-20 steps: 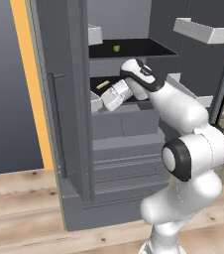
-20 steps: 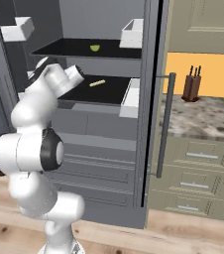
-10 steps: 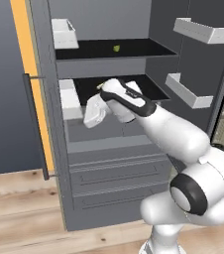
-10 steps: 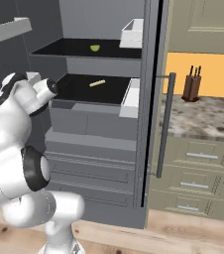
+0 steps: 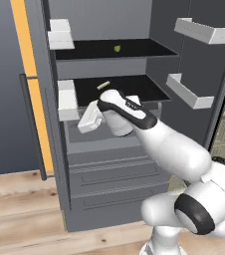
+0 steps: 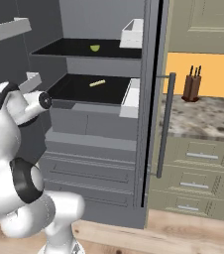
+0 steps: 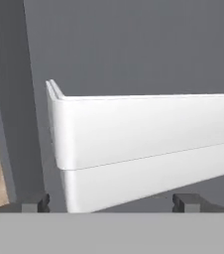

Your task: Take the lemon wedge from the fridge and place it on the plate with fish on the dining counter.

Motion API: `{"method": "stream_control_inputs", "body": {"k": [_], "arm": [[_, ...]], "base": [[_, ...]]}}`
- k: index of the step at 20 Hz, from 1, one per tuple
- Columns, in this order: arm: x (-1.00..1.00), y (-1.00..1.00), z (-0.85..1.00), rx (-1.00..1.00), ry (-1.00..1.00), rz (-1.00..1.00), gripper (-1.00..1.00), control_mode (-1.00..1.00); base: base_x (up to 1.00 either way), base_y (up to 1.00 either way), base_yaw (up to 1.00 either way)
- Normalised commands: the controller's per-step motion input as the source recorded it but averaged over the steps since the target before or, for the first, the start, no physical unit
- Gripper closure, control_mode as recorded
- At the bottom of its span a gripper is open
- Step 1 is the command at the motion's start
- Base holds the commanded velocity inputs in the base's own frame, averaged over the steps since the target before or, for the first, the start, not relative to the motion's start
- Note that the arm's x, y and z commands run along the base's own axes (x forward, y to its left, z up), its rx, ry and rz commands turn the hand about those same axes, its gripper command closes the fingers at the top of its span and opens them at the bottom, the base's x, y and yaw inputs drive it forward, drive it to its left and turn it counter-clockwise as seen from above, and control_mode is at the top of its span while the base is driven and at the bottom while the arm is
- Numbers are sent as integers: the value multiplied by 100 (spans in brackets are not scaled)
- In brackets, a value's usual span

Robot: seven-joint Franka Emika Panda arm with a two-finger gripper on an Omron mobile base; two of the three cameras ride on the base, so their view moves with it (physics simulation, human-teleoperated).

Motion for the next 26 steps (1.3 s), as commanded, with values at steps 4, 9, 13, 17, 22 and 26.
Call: {"method": "stream_control_inputs", "body": {"k": [4,9,13,17,22,26], "arm": [[-66,-92,70,0,2,-41,-100,-100],[-66,-96,30,-15,16,-43,-100,-100],[-18,-71,0,-28,46,-51,-100,-100],[0,-60,0,-26,62,-54,-100,-100],[-3,-71,0,-14,50,-40,-100,-100],[0,-54,11,-3,29,-25,-100,-100]], "base": [[0,0,0],[0,0,0],[0,0,0],[0,0,0],[0,0,0],[0,0,0]]}}
